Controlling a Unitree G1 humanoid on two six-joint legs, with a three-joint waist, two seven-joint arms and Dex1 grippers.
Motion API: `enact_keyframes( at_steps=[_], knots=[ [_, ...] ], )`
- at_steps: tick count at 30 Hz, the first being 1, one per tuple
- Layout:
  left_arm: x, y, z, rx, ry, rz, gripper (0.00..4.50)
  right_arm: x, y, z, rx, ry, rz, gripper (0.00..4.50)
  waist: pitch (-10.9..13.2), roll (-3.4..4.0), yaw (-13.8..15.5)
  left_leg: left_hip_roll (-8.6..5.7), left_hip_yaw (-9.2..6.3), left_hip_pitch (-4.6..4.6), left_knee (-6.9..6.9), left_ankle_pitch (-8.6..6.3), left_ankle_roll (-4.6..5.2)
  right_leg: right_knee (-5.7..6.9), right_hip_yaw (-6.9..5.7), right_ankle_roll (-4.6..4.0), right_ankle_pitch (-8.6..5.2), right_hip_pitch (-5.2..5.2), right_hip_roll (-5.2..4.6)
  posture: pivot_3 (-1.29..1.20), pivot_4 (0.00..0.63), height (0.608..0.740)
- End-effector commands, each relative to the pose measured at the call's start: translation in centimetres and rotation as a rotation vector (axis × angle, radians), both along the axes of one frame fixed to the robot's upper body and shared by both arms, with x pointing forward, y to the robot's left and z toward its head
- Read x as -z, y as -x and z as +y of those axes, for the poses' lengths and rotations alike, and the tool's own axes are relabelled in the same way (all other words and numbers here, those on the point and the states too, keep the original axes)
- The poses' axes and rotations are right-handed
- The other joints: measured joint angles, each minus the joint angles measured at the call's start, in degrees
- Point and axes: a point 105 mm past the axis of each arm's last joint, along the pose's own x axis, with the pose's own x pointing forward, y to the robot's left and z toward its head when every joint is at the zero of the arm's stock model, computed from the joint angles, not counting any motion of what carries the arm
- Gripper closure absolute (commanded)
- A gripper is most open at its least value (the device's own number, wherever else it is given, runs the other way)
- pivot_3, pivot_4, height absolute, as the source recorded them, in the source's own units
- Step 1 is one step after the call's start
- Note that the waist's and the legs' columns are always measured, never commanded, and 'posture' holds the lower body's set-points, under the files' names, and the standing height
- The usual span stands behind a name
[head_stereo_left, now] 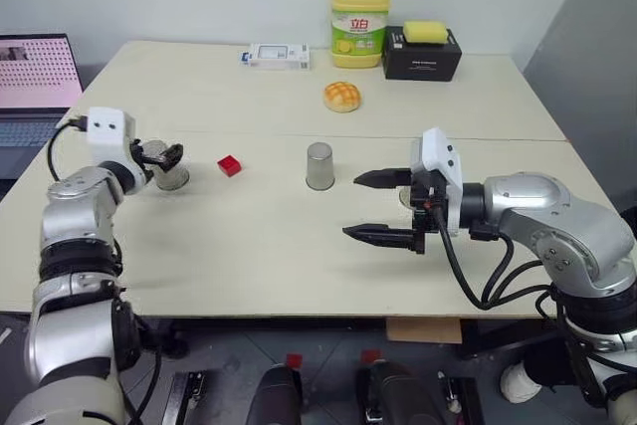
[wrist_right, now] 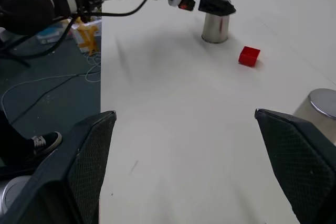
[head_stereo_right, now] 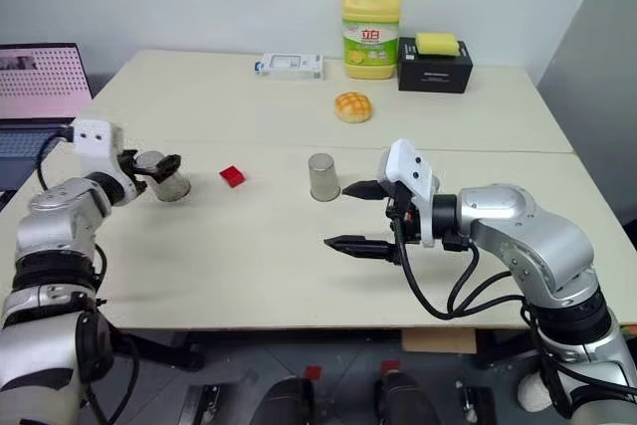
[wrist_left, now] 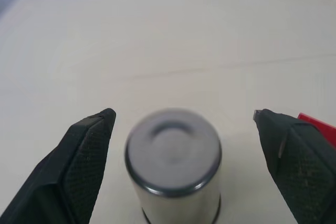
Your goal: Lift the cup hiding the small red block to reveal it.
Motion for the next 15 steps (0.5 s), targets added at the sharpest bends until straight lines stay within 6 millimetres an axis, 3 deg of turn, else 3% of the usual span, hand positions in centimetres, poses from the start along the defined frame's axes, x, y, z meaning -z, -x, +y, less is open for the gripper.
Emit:
enact_keyframes(
  at_steps=[1, 5, 9, 15],
  knots=[
    [-4.2, 2.7, -1.9, 0.142, -0.132, -0.069, 0.02, -1.2, 0.1, -0.8, 0.025, -0.036, -0.065, 0.0, 0.0, 0.0, 0.03, 0.02, 0.0, 0.0, -0.01, 0.0, 0.0, 0.0, -0.01, 0.0, 0.0, 0.0, -0.01, 0.0, 0.15, 0.74],
    [-4.2, 5.7, -4.2, 0.337, -0.182, 0.008, 0.02, -1.0, -0.3, -1.8, 0.062, -0.034, -0.105, 0.0, 0.01, 0.01, 0.14, -0.01, 0.02, 0.07, -0.02, 0.0, 0.0, 0.0, -0.03, 0.12, -0.08, 0.05, -0.06, 0.0, 0.15, 0.74],
    [-1.7, 9.4, -5.6, 0.525, -0.24, 0.218, 0.02, -0.6, -0.4, -3.7, 0.101, -0.014, -0.128, 0.0, 0.01, 0.01, 0.16, -0.03, 0.02, 0.1, 0.0, 0.0, 0.01, -0.02, 0.03, 0.12, -0.08, 0.05, -0.11, 0.0, 0.15, 0.74],
    [-0.8, 10.7, -5.5, 0.581, -0.237, 0.29, 0.02, 0.0, 0.0, -6.8, 0.145, 0.012, -0.05, 0.0, 0.05, 0.09, 0.53, -0.02, 0.04, 0.17, -0.03, 0.0, 0.01, -0.06, -0.01, 0.09, -0.09, 0.1, -0.14, 0.0, 0.15, 0.74]
  ],
)
